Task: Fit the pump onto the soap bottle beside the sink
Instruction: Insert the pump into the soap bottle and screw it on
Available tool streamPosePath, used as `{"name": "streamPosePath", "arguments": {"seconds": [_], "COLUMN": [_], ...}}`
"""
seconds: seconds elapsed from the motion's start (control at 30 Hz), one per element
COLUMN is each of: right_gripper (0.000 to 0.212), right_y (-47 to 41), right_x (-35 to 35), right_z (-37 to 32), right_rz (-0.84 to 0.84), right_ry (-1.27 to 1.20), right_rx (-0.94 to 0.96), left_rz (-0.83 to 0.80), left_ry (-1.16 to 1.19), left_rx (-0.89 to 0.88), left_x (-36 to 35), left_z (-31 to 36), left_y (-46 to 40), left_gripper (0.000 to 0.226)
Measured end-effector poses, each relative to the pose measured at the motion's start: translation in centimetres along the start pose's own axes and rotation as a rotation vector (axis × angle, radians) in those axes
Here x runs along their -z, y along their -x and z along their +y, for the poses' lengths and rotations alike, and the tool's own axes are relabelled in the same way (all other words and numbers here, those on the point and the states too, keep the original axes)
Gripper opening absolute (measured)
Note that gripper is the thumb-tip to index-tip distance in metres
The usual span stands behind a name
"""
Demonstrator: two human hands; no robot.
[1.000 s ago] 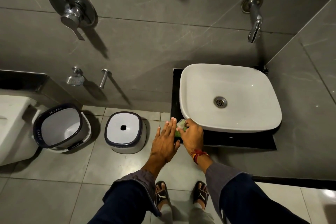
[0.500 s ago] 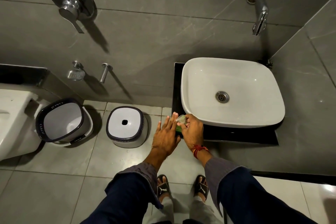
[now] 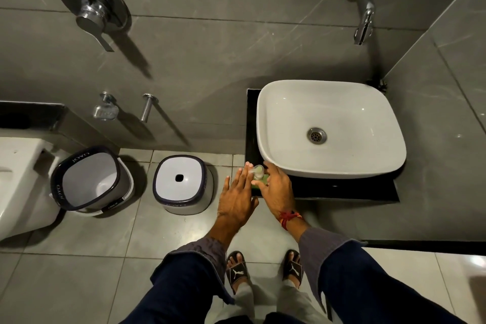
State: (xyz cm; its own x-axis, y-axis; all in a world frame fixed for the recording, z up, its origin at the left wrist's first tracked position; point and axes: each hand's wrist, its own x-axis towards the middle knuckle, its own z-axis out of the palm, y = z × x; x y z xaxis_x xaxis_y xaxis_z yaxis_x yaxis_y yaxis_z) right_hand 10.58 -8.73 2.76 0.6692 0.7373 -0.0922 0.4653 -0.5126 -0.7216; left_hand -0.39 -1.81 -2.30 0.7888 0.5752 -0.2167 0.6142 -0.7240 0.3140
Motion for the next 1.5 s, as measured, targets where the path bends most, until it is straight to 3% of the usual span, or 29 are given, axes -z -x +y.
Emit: {"name": "streamPosePath", "arguments": {"seconds": [0.07,0.2,0.43,0.57,0.7,0.77,0.9,1.13,1.33,1.5], "right_gripper": [0.064,0.067,0.048,0.036,0.047,0.039,0.031,0.052,0.027,0.045], "right_y": [0.2,-0.6,-1.9,-2.0,-1.6,-1.5,-1.9,-1.8,-1.2,-1.3], "right_x": [0.5,1.6,1.7,1.5,1.3,1.2,1.0,0.9,0.8,0.4], "right_z": [0.3,0.5,-0.5,-0.8,-0.8,-0.8,-0.9,-1.7,-1.3,-1.2], "right_rz": [0.029,-0.043,-0.128,-0.089,-0.069,-0.091,-0.047,0.038,0.048,0.052], "right_ry": [0.019,-0.008,0.074,0.160,0.112,0.109,0.115,0.171,0.057,0.107], "right_rx": [0.026,0.067,0.108,0.081,0.085,0.112,0.032,-0.067,-0.049,-0.147], "left_rz": [-0.009,-0.027,-0.044,-0.021,-0.020,-0.025,-0.038,-0.021,-0.021,-0.026], "left_ry": [-0.039,-0.062,-0.066,-0.060,-0.088,-0.080,-0.069,-0.068,-0.064,-0.057], "left_rx": [-0.005,0.010,0.041,0.039,0.027,0.032,0.040,0.034,0.030,0.039], "left_x": [0.2,0.4,0.3,0.4,0.5,0.5,0.5,0.4,0.4,0.5], "left_z": [0.1,0.3,0.7,0.8,0.8,0.7,0.9,0.8,1.0,0.8], "left_y": [0.0,0.0,0.0,0.0,0.1,0.1,0.0,0.0,-0.1,-0.1], "left_gripper": [0.089,0.089,0.093,0.096,0.095,0.096,0.094,0.091,0.094,0.092]}}
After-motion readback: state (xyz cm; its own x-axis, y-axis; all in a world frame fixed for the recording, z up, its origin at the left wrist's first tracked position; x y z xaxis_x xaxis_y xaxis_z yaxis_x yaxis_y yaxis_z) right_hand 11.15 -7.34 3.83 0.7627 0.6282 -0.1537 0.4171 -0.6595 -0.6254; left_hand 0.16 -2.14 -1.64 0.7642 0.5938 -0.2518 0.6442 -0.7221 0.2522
